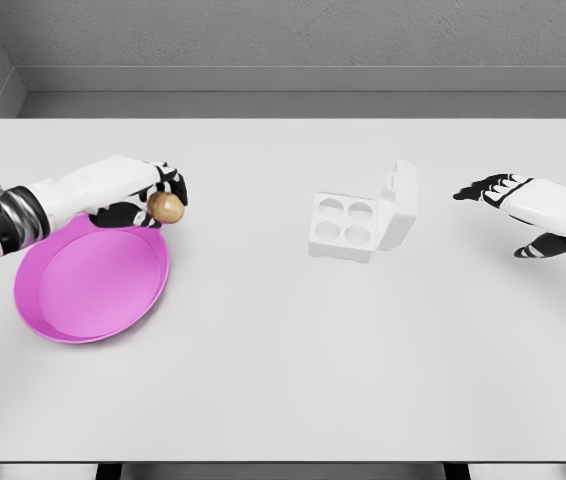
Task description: Pack egg into the box and close the box lid
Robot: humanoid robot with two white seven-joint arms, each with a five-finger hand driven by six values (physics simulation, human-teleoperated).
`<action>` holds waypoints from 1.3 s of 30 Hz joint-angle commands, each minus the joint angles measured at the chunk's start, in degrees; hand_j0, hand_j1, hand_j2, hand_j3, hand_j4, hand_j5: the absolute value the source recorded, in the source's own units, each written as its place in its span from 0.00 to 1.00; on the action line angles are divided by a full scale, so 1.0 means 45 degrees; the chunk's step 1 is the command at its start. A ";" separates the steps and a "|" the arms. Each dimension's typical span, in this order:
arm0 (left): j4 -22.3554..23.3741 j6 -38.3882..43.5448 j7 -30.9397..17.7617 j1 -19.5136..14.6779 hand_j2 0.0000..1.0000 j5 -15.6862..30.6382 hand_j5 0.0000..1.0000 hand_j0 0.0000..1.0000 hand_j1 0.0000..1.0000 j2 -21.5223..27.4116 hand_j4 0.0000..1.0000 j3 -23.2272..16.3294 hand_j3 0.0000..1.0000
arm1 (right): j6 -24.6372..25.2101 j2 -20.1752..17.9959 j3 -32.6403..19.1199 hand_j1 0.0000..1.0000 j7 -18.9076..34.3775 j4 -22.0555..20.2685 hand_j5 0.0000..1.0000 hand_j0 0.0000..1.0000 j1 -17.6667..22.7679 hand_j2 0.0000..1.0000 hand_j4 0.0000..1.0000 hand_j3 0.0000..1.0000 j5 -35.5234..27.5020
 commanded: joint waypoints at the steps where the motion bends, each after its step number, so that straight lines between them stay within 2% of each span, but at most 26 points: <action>1: -0.0004 0.0027 0.0010 0.0000 0.30 0.0006 0.30 0.30 0.30 -0.0440 0.30 -0.0039 0.30 | 0.0025 -0.0011 -0.0004 1.00 -0.0006 -0.0003 1.00 1.00 0.0000 1.00 1.00 1.00 -0.0086; 8: 0.0035 0.0124 0.0010 -0.0215 0.30 -0.0092 0.30 0.30 0.30 -0.1729 0.30 -0.0098 0.30 | 0.0025 0.0028 -0.0004 1.00 -0.0006 -0.0003 1.00 1.00 0.0000 1.00 1.00 1.00 -0.0086; 10: 0.0093 0.0144 0.0010 -0.0254 0.30 -0.0462 0.30 0.30 0.30 -0.2216 0.30 -0.0176 0.30 | 0.0025 0.0028 -0.0004 1.00 -0.0006 -0.0003 1.00 1.00 0.0000 1.00 1.00 1.00 -0.0086; 15: 0.0211 0.0144 0.0010 -0.0312 0.30 -0.0541 0.30 0.30 0.30 -0.2823 0.30 -0.0215 0.30 | 0.0025 0.0028 -0.0004 1.00 -0.0006 -0.0003 1.00 1.00 0.0000 1.00 1.00 1.00 -0.0086; 18: 0.0582 0.0144 0.0010 -0.0527 0.30 -0.0560 0.30 0.30 0.30 -0.3369 0.30 -0.0391 0.30 | 0.0025 0.0028 -0.0004 1.00 -0.0006 -0.0022 1.00 1.00 0.0000 1.00 1.00 1.00 -0.0086; 21: 0.0816 0.0144 0.0010 -0.0625 0.30 -0.1068 0.30 0.30 0.30 -0.4072 0.30 -0.0430 0.30 | 0.0025 0.0028 -0.0024 1.00 -0.0006 -0.0042 1.00 1.00 0.0000 1.00 1.00 1.00 -0.0086; 24: 0.1129 0.0144 0.0010 -0.0918 0.30 -0.1088 0.30 0.30 0.30 -0.4229 0.30 -0.0782 0.30 | 0.0025 0.0008 -0.0004 1.00 -0.0006 -0.0062 1.00 1.00 0.0000 1.00 1.00 1.00 -0.0086; 27: 0.1304 0.0144 0.0010 -0.0977 0.30 -0.1576 0.30 0.30 0.30 -0.4893 0.30 -0.0840 0.30 | 0.0025 0.0028 -0.0024 1.00 -0.0006 -0.0062 1.00 1.00 0.0000 1.00 1.00 1.00 -0.0086; 31: 0.1851 0.0144 0.0010 -0.1348 0.30 -0.1635 0.30 0.30 0.30 -0.5323 0.30 -0.1192 0.30 | 0.0025 0.0048 -0.0024 1.00 -0.0006 -0.0120 1.00 1.00 0.0000 1.00 1.00 1.00 -0.0086; 39: 0.2848 0.0124 0.0010 -0.1680 0.30 -0.2299 0.30 0.30 0.30 -0.6338 0.30 -0.1465 0.30 | 0.0025 0.0028 -0.0004 1.00 -0.0006 -0.0179 1.00 1.00 0.0020 1.00 1.00 1.00 -0.0086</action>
